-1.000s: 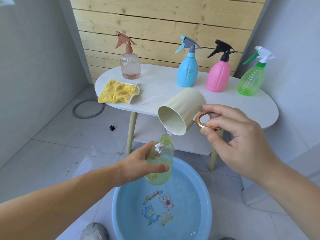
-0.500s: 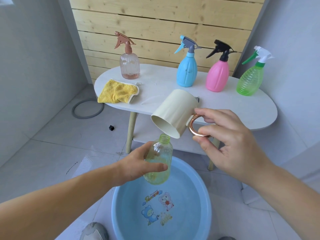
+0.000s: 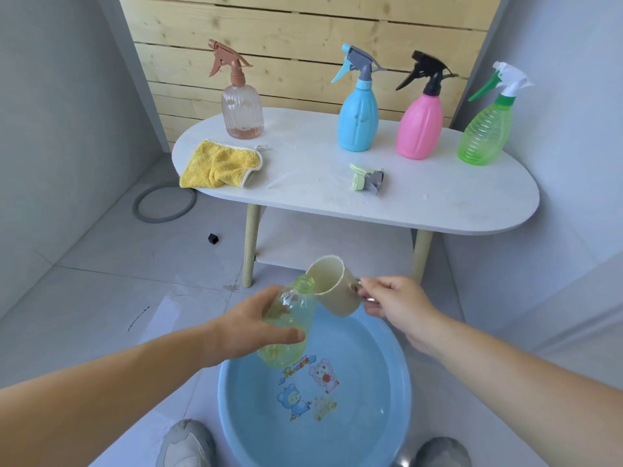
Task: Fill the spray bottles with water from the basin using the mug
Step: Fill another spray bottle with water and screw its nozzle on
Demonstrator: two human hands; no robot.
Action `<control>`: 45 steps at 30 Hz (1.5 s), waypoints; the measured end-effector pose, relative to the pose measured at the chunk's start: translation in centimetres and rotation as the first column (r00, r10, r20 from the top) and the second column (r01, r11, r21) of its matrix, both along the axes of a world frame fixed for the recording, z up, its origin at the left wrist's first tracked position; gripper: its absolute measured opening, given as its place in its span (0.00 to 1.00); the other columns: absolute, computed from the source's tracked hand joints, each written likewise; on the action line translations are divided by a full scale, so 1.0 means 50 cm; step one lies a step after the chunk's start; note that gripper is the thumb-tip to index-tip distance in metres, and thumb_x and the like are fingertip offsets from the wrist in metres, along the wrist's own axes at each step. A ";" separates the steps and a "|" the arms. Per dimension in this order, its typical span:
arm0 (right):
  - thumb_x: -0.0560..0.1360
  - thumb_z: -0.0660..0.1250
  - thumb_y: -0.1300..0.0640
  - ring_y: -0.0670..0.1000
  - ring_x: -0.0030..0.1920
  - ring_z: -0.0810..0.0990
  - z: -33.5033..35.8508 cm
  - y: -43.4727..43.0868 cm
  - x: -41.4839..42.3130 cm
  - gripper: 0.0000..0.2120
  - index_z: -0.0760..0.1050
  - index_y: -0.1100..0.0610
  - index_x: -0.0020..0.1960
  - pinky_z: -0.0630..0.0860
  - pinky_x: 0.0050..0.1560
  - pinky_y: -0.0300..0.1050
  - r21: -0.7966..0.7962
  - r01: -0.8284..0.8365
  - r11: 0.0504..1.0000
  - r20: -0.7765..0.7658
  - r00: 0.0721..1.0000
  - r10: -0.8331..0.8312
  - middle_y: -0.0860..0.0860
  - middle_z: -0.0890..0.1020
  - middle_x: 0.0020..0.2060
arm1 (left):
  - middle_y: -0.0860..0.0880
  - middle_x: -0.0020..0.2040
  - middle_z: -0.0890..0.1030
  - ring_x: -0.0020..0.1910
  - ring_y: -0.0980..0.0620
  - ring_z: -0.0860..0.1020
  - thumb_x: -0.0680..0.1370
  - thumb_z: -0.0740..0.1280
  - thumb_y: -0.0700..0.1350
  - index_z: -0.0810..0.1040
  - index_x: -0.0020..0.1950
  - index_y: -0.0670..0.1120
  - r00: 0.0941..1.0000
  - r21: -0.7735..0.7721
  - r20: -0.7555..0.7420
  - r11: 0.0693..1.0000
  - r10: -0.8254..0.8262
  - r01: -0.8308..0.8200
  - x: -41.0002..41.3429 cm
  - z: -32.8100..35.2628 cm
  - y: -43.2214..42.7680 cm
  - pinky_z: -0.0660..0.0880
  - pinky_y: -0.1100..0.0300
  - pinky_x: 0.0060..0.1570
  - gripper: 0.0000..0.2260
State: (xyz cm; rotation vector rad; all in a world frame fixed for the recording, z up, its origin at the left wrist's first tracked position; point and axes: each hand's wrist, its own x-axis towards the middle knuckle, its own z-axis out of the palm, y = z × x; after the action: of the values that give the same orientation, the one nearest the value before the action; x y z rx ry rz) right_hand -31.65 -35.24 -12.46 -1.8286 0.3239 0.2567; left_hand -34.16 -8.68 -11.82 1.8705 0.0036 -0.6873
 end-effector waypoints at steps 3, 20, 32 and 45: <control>0.79 0.68 0.48 0.51 0.37 0.77 -0.079 -0.009 0.005 0.15 0.83 0.58 0.40 0.80 0.53 0.51 -0.090 -0.073 0.993 -0.140 0.988 0.060 0.58 0.84 0.41 | 0.55 0.58 0.84 0.57 0.57 0.84 0.63 0.81 0.53 0.77 0.65 0.60 1.000 0.011 -0.020 1.000 -0.020 0.020 -0.004 -0.016 -0.001 0.81 0.55 0.61 0.31; 0.80 0.64 0.49 0.49 0.30 0.63 -0.283 -0.011 -0.014 0.22 0.64 0.53 0.29 0.59 0.31 0.44 -0.445 -0.307 0.841 -0.196 0.950 0.243 0.46 0.64 0.26 | 0.57 0.59 0.85 0.59 0.59 0.83 0.74 0.80 0.44 0.77 0.66 0.60 0.999 -0.003 -0.031 1.000 -0.009 0.009 0.015 -0.052 -0.022 0.80 0.64 0.56 0.25; 0.81 0.64 0.50 0.49 0.30 0.66 -0.299 -0.016 -0.011 0.22 0.66 0.54 0.29 0.61 0.32 0.43 -0.485 -0.347 0.802 -0.250 0.935 0.253 0.46 0.67 0.27 | 0.56 0.60 0.84 0.60 0.58 0.83 0.69 0.81 0.50 0.76 0.67 0.61 0.999 -0.023 -0.041 1.000 0.008 -0.009 0.027 -0.053 -0.018 0.80 0.58 0.60 0.29; 0.80 0.65 0.50 0.49 0.28 0.58 -0.268 0.013 -0.011 0.26 0.57 0.53 0.29 0.54 0.30 0.43 -0.416 -0.367 0.832 -0.231 0.927 0.294 0.47 0.60 0.26 | 0.58 0.57 0.85 0.56 0.61 0.83 0.74 0.80 0.44 0.77 0.64 0.61 1.000 -0.003 -0.007 1.000 0.001 -0.001 0.025 -0.045 -0.013 0.80 0.65 0.54 0.23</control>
State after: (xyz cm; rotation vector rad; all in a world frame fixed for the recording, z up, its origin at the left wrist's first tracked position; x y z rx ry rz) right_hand -32.19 -34.60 -25.84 -2.3371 0.1786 0.6147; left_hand -32.93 -9.30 -14.06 1.8653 0.0074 -0.6927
